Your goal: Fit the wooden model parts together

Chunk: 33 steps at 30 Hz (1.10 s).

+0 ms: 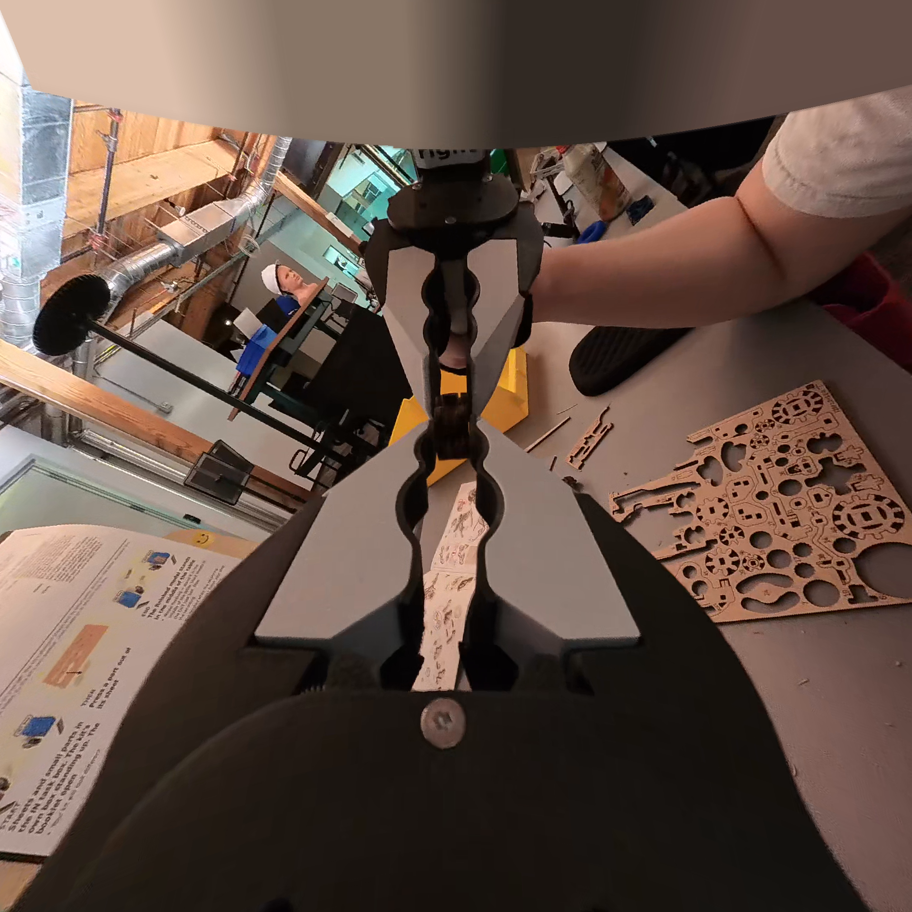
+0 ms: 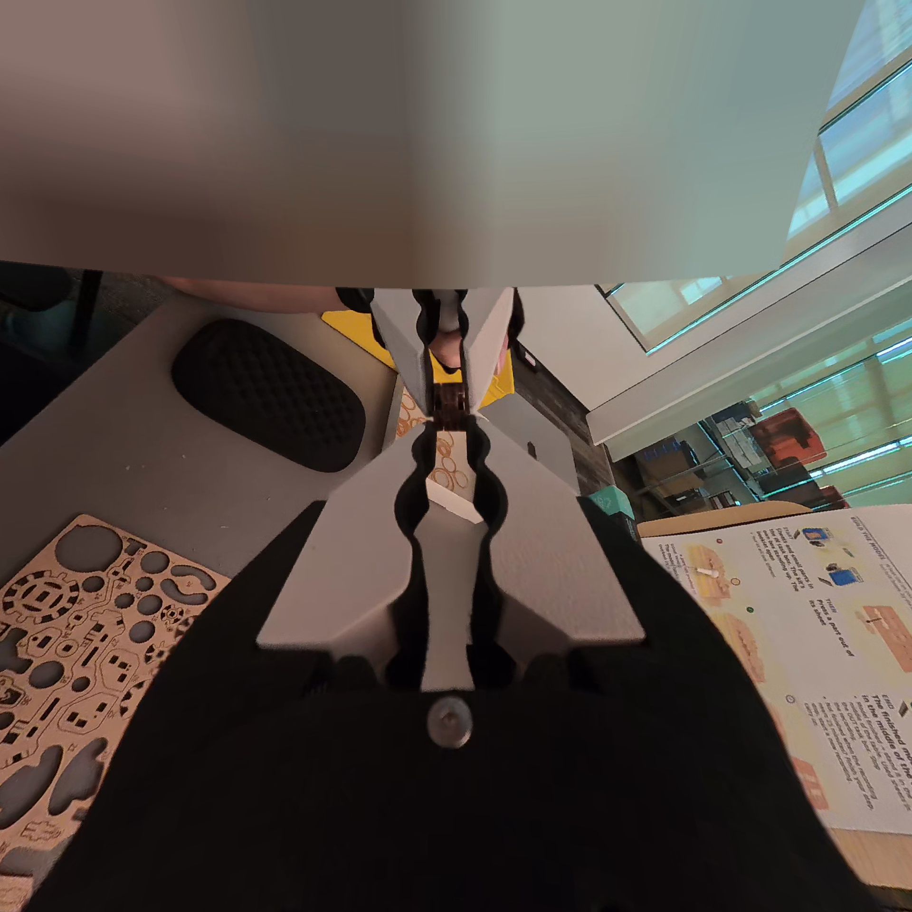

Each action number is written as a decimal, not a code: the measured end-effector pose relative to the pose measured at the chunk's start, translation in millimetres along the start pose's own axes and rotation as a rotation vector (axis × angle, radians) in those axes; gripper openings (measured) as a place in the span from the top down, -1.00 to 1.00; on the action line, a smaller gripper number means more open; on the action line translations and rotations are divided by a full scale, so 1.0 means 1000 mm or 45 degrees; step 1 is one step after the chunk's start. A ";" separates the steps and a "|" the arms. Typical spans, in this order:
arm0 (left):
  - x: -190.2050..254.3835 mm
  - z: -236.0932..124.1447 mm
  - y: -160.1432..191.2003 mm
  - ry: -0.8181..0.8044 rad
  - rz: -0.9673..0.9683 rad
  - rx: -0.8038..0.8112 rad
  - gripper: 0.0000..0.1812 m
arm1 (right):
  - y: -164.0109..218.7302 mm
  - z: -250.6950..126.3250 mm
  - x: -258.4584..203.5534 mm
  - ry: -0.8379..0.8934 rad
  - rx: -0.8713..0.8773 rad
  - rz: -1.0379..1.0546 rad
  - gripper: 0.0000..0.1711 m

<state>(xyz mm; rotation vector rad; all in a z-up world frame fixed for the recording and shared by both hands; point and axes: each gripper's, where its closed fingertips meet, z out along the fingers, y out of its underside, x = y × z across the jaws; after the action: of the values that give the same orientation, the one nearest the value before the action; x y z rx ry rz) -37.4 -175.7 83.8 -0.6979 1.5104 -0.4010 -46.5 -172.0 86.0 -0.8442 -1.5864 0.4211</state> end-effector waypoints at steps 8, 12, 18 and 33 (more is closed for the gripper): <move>0.006 0.007 0.010 0.004 0.056 -0.109 0.88 | 0.013 0.003 -0.005 -0.033 -0.139 0.000 0.86; 0.006 0.007 0.002 0.019 0.002 -0.039 0.89 | 0.004 -0.001 -0.007 -0.044 -0.069 -0.014 0.87; 0.000 0.006 -0.015 0.023 -0.212 0.161 0.89 | -0.011 -0.009 -0.003 -0.091 0.131 0.121 0.87; -0.007 0.006 -0.012 0.052 -0.432 0.221 0.88 | -0.007 -0.008 0.004 -0.116 0.140 0.294 0.87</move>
<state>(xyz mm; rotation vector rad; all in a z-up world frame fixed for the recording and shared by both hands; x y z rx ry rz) -29.3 -179.6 96.1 -0.8131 1.3767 -0.7978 -40.6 -175.3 95.1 -0.9382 -1.5392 0.7144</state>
